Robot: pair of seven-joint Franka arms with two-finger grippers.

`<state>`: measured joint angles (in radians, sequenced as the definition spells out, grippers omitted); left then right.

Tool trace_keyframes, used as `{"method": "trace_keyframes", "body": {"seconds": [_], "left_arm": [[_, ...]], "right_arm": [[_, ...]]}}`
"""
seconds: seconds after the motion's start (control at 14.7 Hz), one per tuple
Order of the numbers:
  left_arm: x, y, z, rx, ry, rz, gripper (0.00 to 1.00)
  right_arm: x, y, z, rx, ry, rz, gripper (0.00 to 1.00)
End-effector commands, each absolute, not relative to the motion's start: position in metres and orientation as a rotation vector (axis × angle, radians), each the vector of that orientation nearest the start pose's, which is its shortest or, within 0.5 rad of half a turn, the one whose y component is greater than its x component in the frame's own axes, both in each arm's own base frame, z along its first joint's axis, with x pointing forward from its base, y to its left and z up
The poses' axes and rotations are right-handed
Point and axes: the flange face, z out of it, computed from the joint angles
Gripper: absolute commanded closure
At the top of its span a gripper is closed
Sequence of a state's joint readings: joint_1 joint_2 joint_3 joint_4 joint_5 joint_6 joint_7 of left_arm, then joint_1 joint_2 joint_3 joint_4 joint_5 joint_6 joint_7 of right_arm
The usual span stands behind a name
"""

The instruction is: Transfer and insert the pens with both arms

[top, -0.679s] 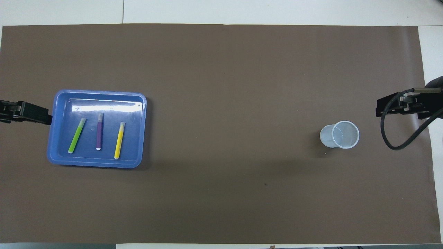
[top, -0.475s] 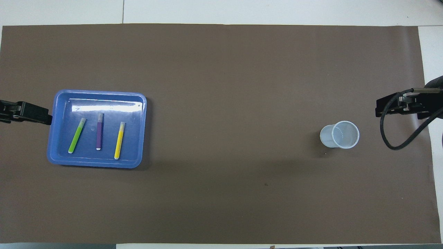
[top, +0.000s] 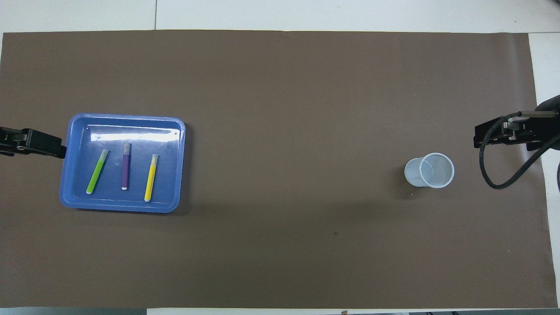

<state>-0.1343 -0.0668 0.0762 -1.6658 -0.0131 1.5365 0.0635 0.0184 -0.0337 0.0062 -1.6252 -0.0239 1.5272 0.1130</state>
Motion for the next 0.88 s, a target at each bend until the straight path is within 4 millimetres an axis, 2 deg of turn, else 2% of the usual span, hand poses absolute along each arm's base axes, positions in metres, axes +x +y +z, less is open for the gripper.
{"method": "trace_keyframes", "body": {"seconds": [0.0, 0.07, 0.27, 0.41, 0.54, 0.68, 0.81], "left_arm": [[0.508, -0.002, 0.575, -3.153, 0.183, 0.041, 0.0], [0.501, 0.008, 0.555, -3.151, 0.26, 0.023, 0.0], [0.504, 0.042, 0.503, -3.126, 0.488, 0.042, 0.0], [0.512, 0.044, 0.459, -3.097, 0.642, 0.049, 0.0], [0.528, 0.045, 0.42, -3.071, 0.749, 0.069, 0.0], [0.54, 0.045, 0.391, -3.043, 0.844, 0.073, 0.0], [0.545, 0.05, 0.372, -3.032, 0.879, 0.081, 0.0]], "right_arm": [[0.538, 0.01, 0.615, -3.145, 0.128, 0.106, 0.0], [0.537, 0.013, 0.615, -3.145, 0.118, 0.106, 0.0], [0.538, 0.012, 0.614, -3.145, 0.114, 0.108, 0.0], [0.537, 0.013, 0.615, -3.145, 0.111, 0.108, 0.0], [0.537, 0.012, 0.615, -3.145, 0.111, 0.113, 0.0], [0.537, 0.011, 0.615, -3.145, 0.114, 0.113, 0.0], [0.536, 0.011, 0.615, -3.145, 0.114, 0.115, 0.0]]}}
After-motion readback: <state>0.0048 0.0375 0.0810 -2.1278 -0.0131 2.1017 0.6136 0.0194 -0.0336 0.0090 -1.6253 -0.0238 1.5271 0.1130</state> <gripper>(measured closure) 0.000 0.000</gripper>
